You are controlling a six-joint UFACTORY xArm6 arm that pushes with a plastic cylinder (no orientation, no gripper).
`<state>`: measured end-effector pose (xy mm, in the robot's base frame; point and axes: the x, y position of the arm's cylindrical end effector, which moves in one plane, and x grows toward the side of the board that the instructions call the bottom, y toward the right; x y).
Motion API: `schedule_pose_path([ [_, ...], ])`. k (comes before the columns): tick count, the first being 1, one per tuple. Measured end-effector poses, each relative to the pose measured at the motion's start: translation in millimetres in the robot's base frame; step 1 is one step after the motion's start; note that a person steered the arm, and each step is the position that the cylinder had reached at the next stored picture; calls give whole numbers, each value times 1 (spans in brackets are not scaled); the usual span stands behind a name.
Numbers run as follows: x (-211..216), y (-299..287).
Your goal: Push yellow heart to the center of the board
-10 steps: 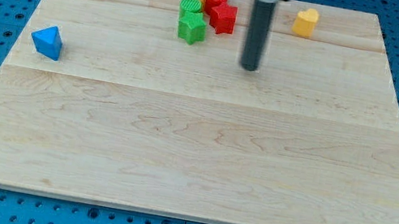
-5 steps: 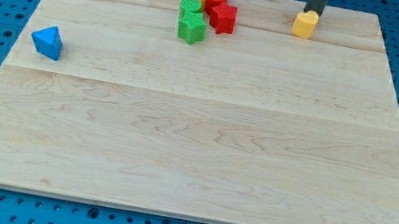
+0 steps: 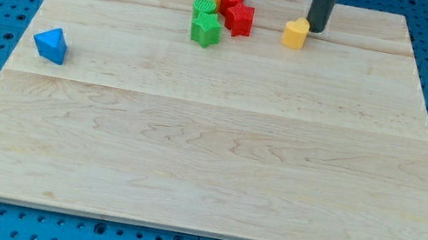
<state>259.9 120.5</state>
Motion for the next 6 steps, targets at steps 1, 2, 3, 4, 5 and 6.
schedule_pose_path([
  [1, 16, -13],
  [2, 25, -40],
  [3, 41, -71],
  [4, 67, -89],
  [5, 91, -104],
  [6, 116, -109],
])
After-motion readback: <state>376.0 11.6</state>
